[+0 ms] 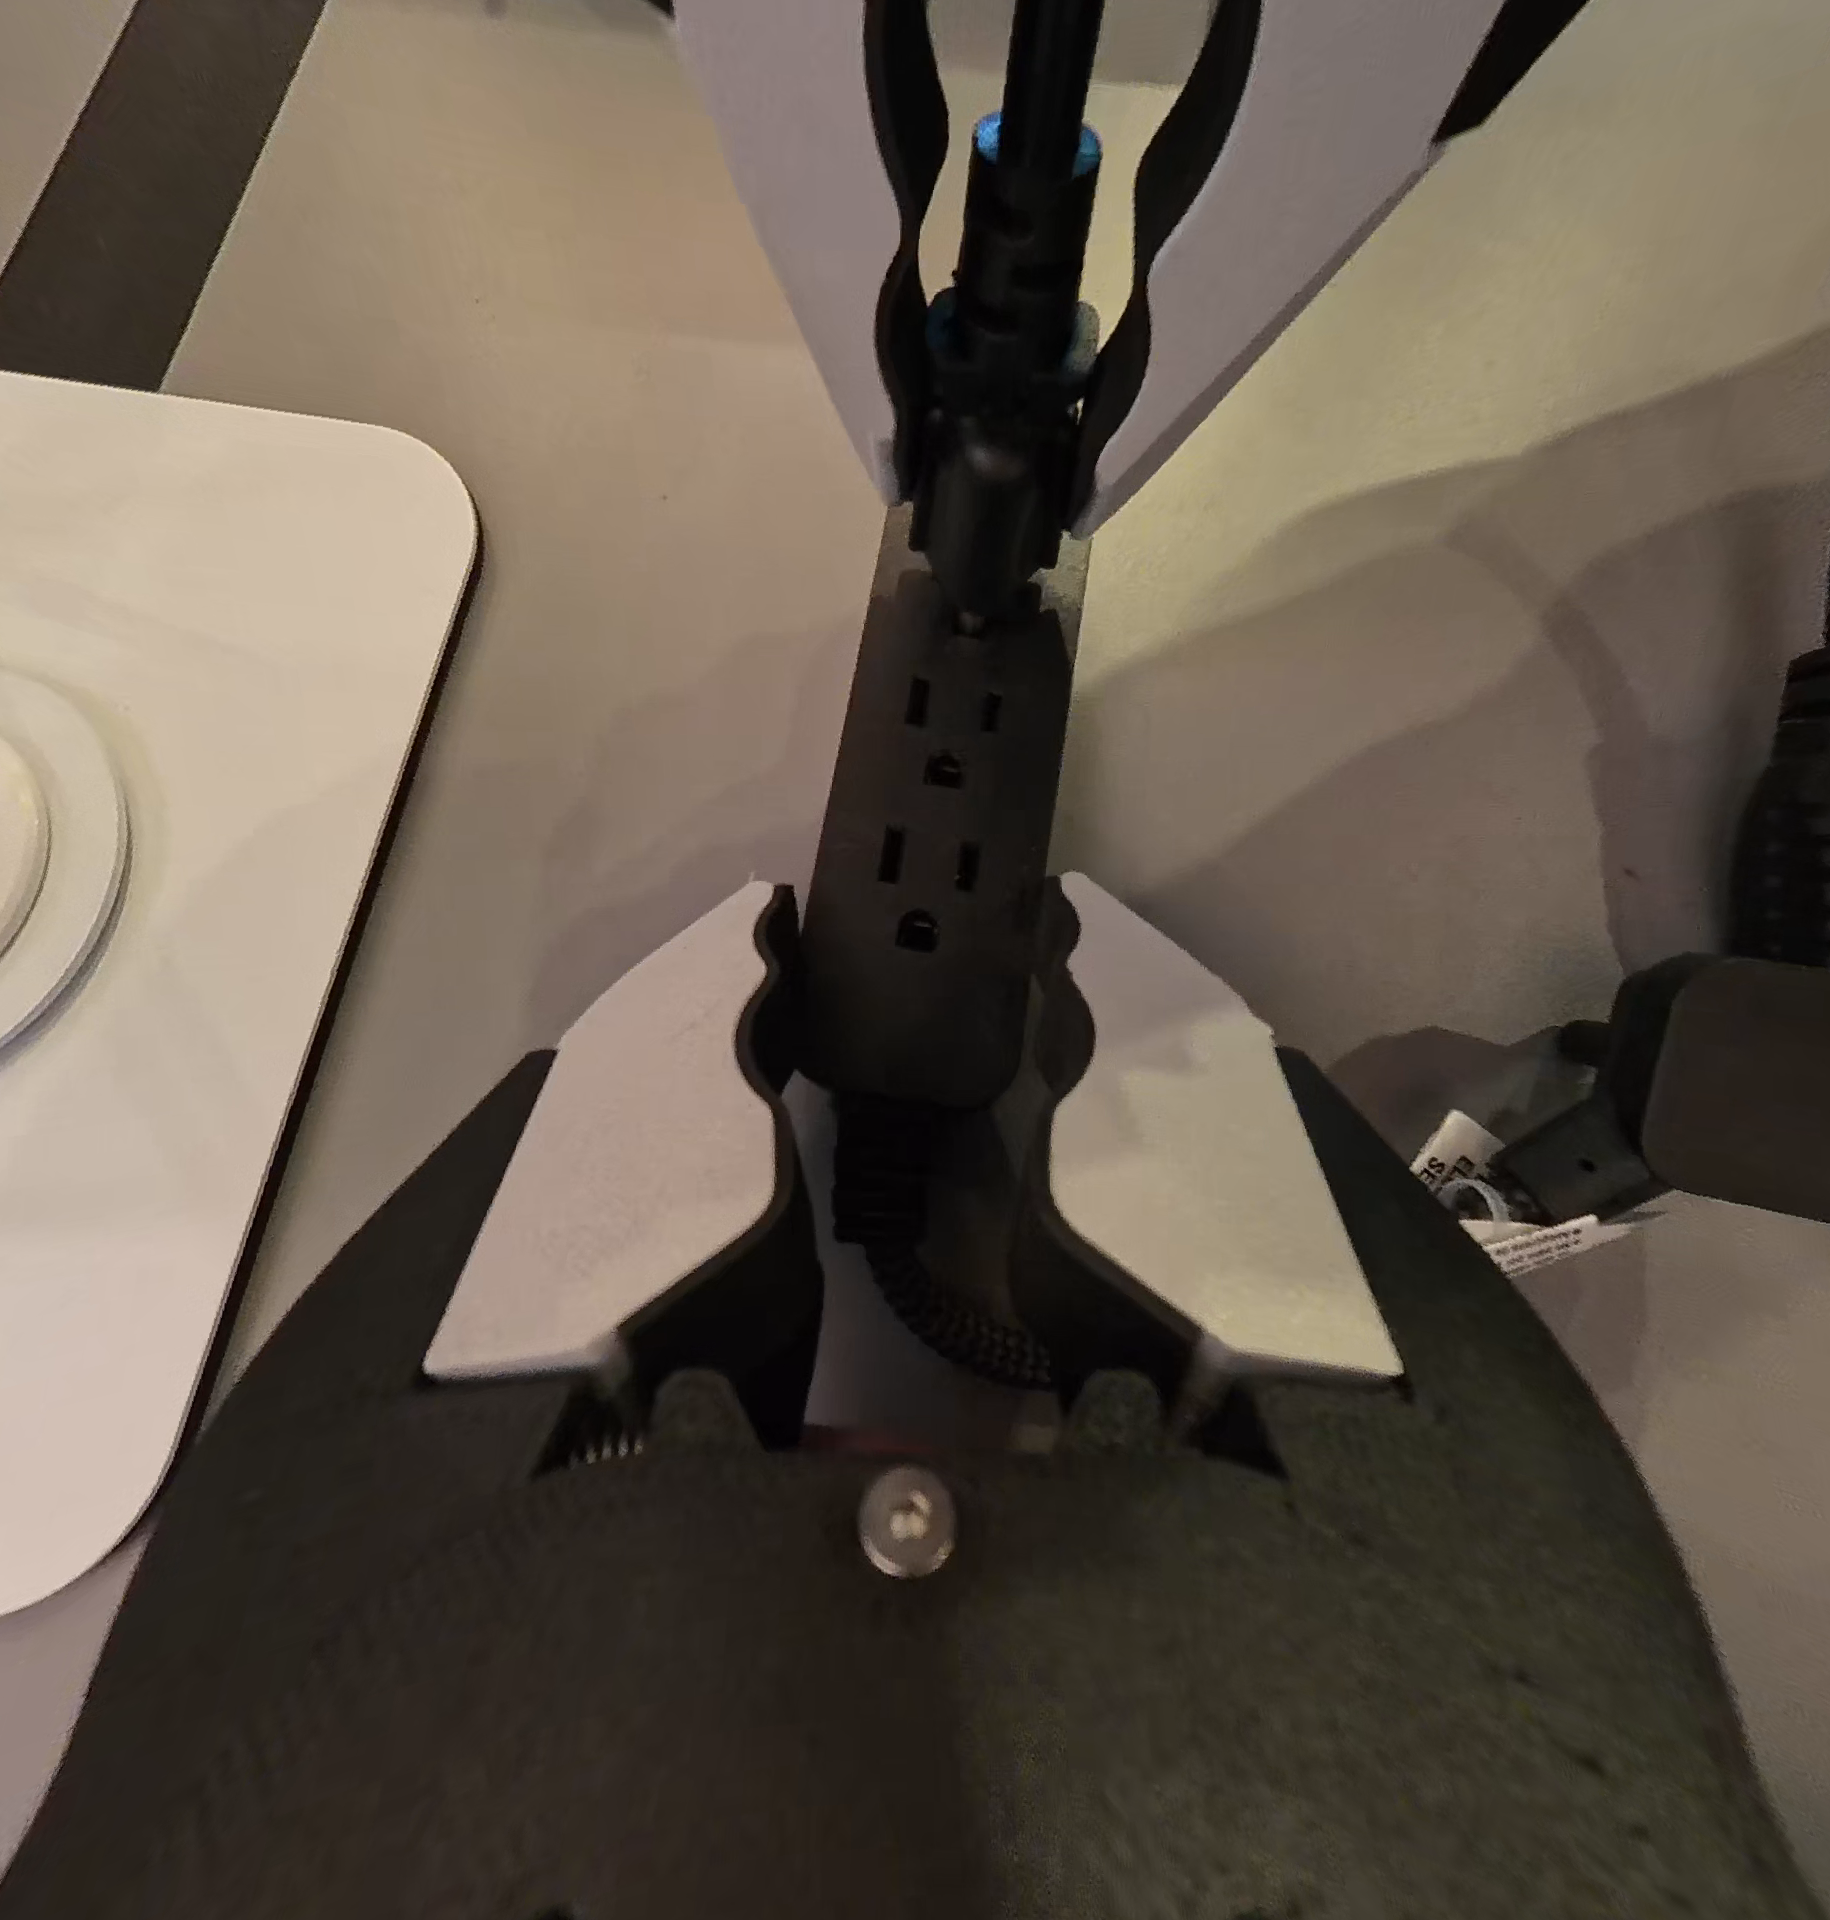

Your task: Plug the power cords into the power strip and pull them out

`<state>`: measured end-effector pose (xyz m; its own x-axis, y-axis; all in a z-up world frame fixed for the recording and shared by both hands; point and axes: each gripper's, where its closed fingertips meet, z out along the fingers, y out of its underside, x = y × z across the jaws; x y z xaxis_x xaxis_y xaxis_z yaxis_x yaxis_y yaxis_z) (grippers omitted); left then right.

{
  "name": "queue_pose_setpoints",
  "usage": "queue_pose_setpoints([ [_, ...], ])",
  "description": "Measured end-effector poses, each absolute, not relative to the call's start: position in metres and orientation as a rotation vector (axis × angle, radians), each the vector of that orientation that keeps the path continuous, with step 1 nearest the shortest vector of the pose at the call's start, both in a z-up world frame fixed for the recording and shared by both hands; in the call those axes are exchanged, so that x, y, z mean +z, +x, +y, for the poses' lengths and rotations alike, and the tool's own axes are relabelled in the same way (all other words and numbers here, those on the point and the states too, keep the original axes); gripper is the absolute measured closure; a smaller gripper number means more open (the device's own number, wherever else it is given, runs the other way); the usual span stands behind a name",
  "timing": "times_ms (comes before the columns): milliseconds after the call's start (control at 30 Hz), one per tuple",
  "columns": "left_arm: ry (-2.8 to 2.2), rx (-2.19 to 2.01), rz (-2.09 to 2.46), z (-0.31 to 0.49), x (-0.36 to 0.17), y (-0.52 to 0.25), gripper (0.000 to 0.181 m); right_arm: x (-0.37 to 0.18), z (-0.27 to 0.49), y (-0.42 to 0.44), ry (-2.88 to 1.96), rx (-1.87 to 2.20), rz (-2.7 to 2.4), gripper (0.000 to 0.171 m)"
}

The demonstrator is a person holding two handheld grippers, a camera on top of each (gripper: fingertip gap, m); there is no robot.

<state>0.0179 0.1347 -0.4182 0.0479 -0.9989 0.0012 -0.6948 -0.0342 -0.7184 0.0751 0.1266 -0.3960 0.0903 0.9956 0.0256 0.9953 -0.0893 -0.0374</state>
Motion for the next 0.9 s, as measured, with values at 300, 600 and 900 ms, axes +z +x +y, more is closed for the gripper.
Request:
queue_pose_setpoints([
  [300,-1.763,-0.719,1.705,0.1346,-0.4182,0.0184,0.137,-0.3965,0.1276,0.0745,-2.324,0.126,-2.082,0.149],
  [600,-1.760,-0.702,1.709,0.1344,-0.4186,0.0185,0.138,-0.3969,0.1276,0.0740,-2.333,0.131,-2.068,0.149],
  [900,-1.764,-0.697,1.706,0.1345,-0.4189,0.0187,0.137,-0.3979,0.1265,0.0732,-2.309,0.017,-1.975,0.149],
])
